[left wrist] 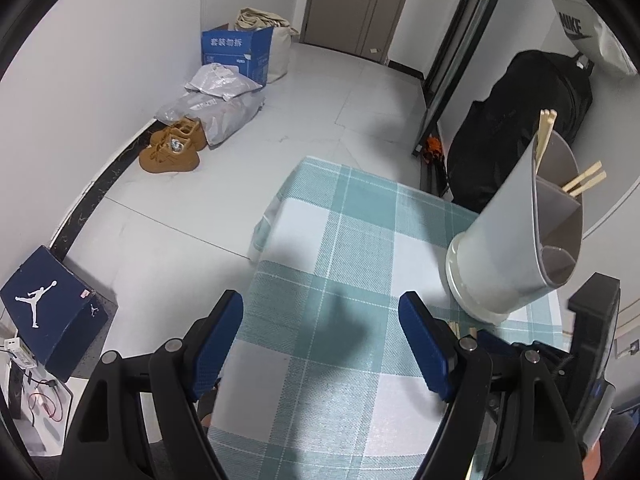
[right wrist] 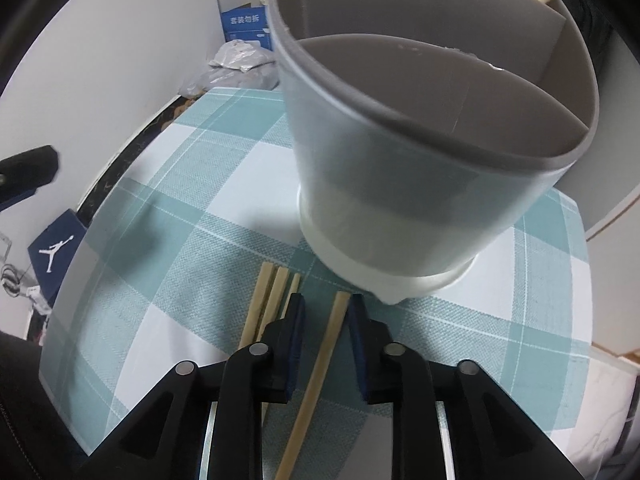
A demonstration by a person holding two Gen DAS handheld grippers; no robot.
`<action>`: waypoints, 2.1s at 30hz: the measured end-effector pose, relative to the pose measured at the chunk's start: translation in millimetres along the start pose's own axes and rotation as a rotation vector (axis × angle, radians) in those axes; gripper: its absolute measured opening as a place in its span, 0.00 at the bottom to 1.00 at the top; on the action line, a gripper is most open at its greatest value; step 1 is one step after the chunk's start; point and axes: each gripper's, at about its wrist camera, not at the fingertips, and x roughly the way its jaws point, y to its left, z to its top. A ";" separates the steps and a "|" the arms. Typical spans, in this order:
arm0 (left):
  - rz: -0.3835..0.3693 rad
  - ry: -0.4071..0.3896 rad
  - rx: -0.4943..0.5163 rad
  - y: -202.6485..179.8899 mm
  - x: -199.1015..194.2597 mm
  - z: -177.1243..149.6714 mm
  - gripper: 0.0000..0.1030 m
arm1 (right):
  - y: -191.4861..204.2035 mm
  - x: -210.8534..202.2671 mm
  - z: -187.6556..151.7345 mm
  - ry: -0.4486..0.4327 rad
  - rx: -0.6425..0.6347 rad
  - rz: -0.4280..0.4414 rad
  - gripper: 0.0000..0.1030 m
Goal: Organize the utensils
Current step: 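Lower both open grippers back to the chopstick pile, then close the right gripper on a chopstick while the left gripper grasps another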
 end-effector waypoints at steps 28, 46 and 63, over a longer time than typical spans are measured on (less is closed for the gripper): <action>0.040 0.241 0.196 -72.5 60.0 -28.1 0.74 | -137.0 -118.4 -43.3 -0.356 0.600 0.396 0.05; 0.091 0.216 0.253 -98.7 62.4 -31.2 0.25 | -148.1 -130.9 -45.8 -0.406 0.550 0.333 0.05; -0.131 0.032 0.147 -87.3 8.6 -18.4 0.02 | -134.1 -136.8 -41.1 -0.431 0.481 0.290 0.05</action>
